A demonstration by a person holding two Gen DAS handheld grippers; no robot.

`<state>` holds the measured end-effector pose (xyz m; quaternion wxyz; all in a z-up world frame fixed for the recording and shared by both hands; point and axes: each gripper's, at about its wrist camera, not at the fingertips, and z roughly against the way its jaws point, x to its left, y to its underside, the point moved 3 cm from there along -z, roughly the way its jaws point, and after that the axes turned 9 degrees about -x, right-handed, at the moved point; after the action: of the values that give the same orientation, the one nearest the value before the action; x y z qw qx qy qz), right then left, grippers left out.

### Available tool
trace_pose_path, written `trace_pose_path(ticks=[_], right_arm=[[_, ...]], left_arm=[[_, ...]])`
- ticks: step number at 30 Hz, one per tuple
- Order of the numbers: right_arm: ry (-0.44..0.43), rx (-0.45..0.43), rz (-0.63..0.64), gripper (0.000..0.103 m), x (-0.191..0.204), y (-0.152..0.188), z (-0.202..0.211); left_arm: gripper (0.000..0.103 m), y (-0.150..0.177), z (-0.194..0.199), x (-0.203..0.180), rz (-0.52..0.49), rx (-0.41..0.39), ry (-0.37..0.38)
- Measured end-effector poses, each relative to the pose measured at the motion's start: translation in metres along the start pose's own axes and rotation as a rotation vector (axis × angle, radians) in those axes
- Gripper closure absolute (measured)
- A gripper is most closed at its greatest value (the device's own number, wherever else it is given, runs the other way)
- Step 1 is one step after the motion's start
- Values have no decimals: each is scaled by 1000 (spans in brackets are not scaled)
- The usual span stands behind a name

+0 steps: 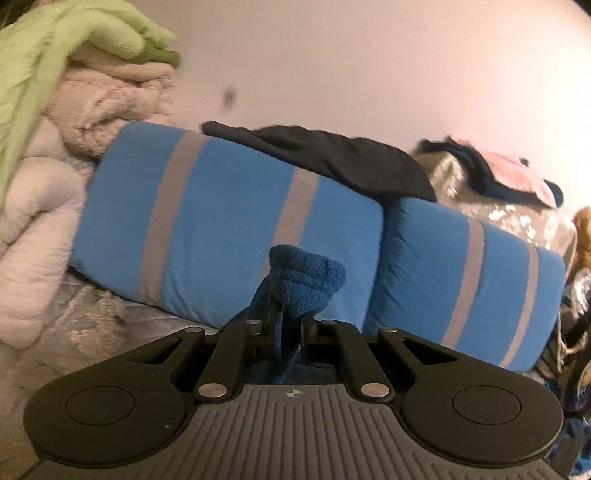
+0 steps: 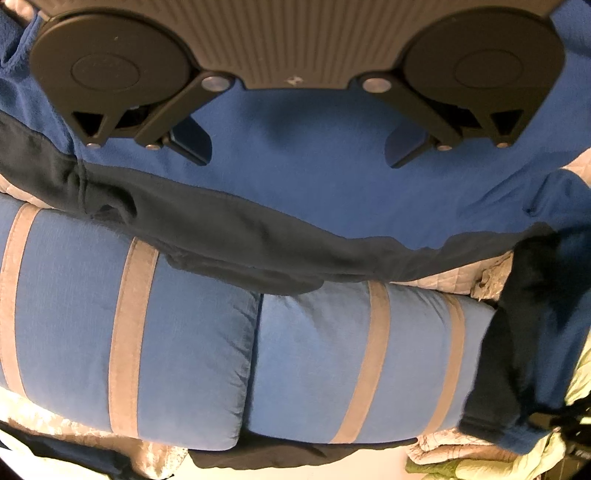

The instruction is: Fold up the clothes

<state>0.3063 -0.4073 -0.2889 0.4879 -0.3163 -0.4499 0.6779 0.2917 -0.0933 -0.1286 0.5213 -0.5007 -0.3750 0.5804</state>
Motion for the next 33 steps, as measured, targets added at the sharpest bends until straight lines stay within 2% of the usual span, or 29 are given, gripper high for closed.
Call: trace_pose_path(ticks=[13,20,21,22,23,24,25,26,28,33], right_arm=[[5,22,15,0,0,0,-5],[13,18,17,0,-1,1,-4],[15,18,16,0,-1,1,-4],[17,19,15,0,-2,1,-4],[18,19,15,0,-2,1,-5],[18,19,16,0,-2,1,-5],[19,20,17,0,-2,1,-5],[19,20,18,0,-2,1,-5],[20,22,20,0,-3,1,-5],[19,19,25,0,-2,2,-4]], left_arm=[[95,15,-26,-79,-91,50,129],[91,43,-49,-110,-156,146,173],[85,49,-53,-112,-155,177,179],[70,55,-58,-111,-149,212,186],[60,59,-59,-109,-135,233,210],[38,62,-60,-107,-119,250,239],[26,66,-61,-104,-103,266,268],[20,67,-60,-101,-93,263,287],[19,68,-54,-97,-100,259,305],[19,62,-35,-82,-143,248,289]])
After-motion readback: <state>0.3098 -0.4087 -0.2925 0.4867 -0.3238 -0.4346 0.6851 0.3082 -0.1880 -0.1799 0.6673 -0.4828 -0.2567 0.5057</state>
